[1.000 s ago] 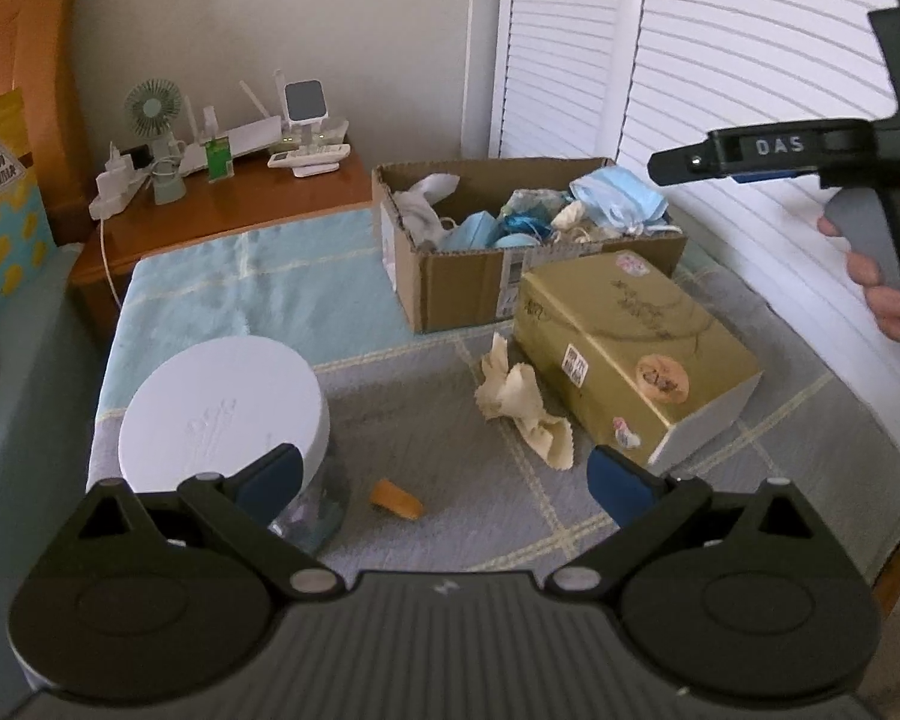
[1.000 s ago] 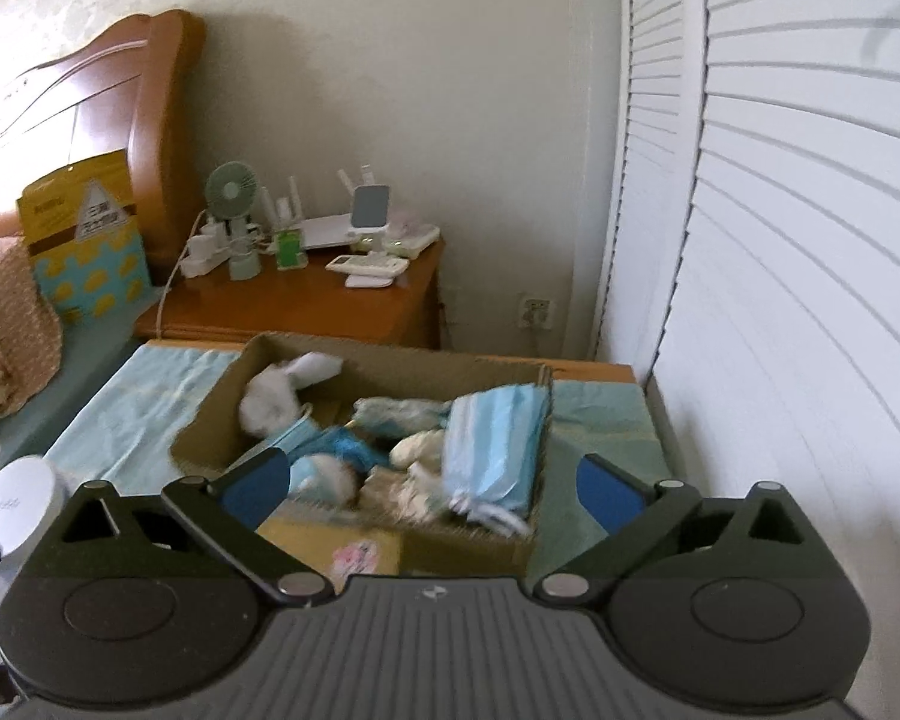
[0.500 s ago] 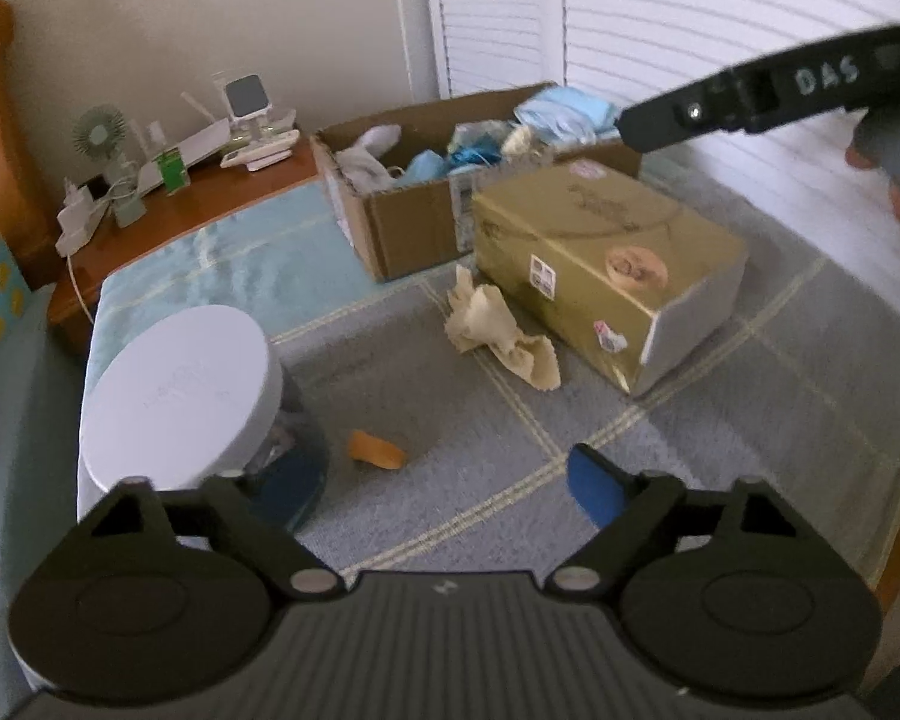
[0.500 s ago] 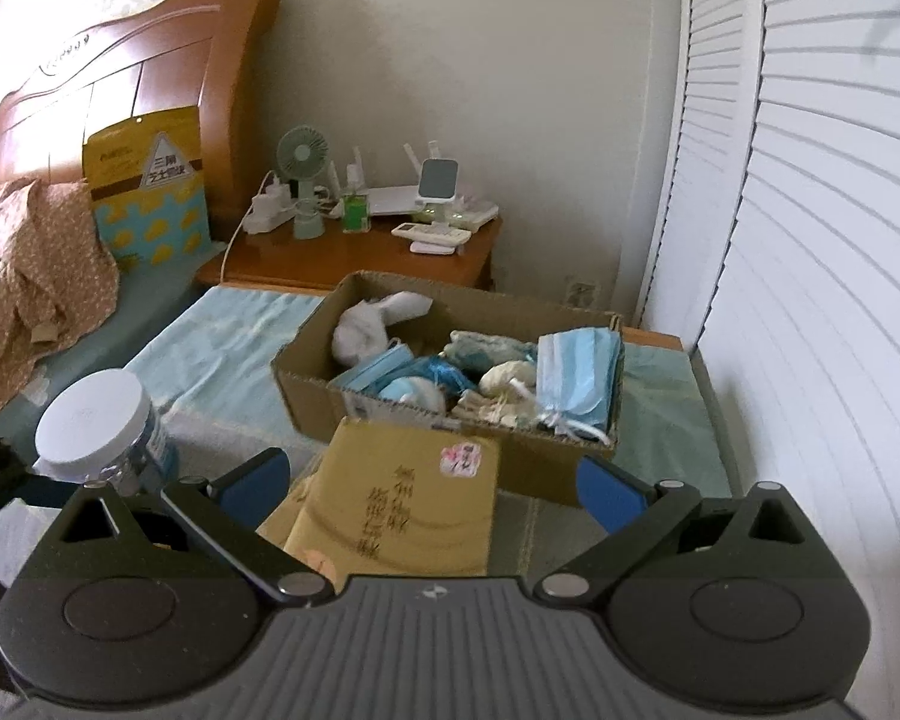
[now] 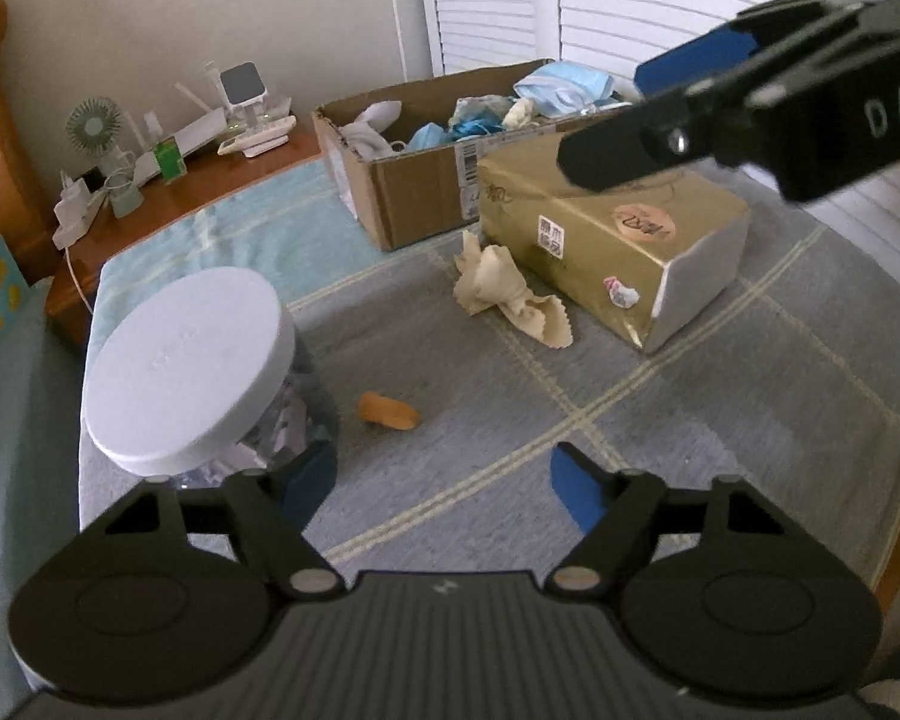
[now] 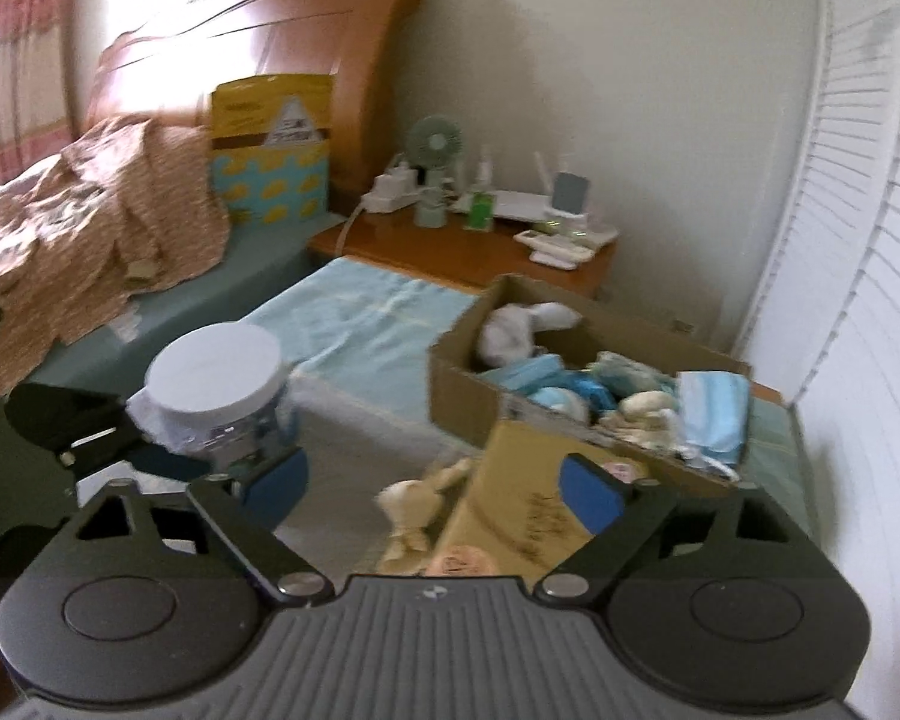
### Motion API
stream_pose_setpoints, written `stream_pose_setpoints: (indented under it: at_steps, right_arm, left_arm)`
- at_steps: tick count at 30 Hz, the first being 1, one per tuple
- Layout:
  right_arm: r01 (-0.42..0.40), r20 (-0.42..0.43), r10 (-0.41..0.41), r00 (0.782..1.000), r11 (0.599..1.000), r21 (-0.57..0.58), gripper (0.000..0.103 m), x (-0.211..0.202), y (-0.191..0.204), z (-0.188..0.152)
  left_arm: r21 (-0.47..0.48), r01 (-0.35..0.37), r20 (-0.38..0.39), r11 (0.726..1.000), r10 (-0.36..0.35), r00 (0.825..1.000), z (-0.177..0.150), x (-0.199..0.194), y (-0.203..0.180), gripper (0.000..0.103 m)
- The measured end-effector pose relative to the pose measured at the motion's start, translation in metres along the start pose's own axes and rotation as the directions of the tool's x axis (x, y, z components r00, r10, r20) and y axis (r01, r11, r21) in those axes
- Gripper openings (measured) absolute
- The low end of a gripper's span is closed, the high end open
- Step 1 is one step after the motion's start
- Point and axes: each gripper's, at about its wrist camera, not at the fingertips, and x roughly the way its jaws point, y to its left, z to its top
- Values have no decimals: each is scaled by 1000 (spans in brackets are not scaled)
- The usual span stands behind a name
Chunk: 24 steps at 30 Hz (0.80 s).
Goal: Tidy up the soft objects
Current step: 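Grasp the small orange piece with the left gripper while the right gripper approaches the beige cloth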
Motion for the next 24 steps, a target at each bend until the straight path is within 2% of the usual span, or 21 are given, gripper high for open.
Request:
stream_pose_setpoints:
  at_steps: [2, 4, 8, 10, 15, 24]
  right_arm:
    - [4, -4, -4, 1000, 1000, -20, 92, 2, 7, 1]
    - [1, -7, -1, 1000, 999, -34, 92, 4, 13, 2]
    - [-5, 0, 5, 1000, 1000, -22, 92, 1, 17, 3]
    - [-2, 2, 2, 1000, 1000, -13, 92, -1, 18, 2]
    - [6, -3, -6, 1000, 1000, 4, 92, -2, 17, -1]
    - [-4, 2, 4, 1000, 1000, 28, 92, -2, 11, -3]
  left_arm:
    - [-6, 6, 0, 1000, -6, 1000, -2, 1, 4, 66]
    - [-5, 17, 6, 1000, -17, 1000, -2, 3, 5, 53]
    - [1, -2, 28, 1000, 2, 1000, 2, 7, 3, 46]
    - [-5, -13, 29, 1000, 13, 1000, 5, 11, 2, 38]
    - [-13, -76, 46, 997, 77, 996, 10, 19, 0, 35]
    - [-6, -100, 53, 995, 100, 994, 13, 27, -4, 32]
